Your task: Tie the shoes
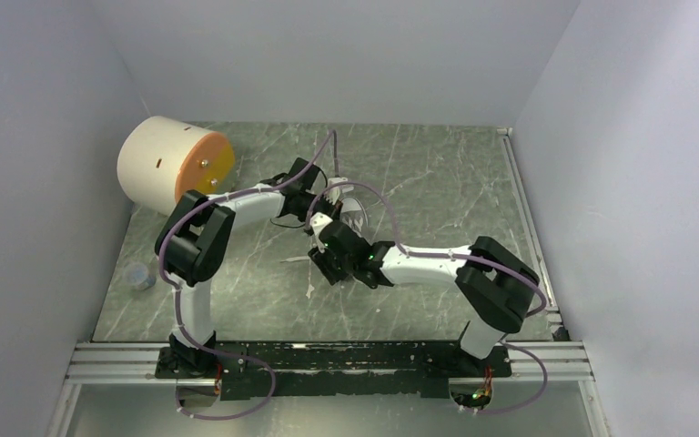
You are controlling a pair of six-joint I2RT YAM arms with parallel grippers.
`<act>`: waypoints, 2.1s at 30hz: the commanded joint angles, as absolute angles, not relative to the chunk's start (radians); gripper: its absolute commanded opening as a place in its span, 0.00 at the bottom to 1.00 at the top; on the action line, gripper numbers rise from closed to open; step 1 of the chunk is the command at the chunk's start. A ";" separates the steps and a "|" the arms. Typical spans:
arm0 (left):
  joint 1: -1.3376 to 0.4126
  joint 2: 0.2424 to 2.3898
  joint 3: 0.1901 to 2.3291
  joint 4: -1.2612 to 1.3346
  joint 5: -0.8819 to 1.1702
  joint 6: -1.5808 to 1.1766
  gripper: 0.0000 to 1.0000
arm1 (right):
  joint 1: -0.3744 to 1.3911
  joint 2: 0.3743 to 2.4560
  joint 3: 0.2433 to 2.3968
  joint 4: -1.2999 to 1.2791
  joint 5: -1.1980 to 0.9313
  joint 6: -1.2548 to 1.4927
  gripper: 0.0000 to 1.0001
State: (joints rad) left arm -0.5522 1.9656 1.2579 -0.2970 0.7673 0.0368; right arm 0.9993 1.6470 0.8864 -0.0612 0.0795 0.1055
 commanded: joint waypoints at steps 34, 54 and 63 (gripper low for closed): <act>-0.546 1.824 1.176 -0.258 0.763 -0.039 0.05 | 1.028 1.296 0.892 -0.554 0.347 0.403 0.00; -0.550 1.785 1.188 -0.255 0.783 -0.067 0.05 | 0.614 1.261 0.953 -0.789 0.317 0.524 0.00; -0.551 1.810 1.183 -0.288 0.797 -0.045 0.05 | 0.475 1.327 0.884 -0.667 0.157 0.506 0.00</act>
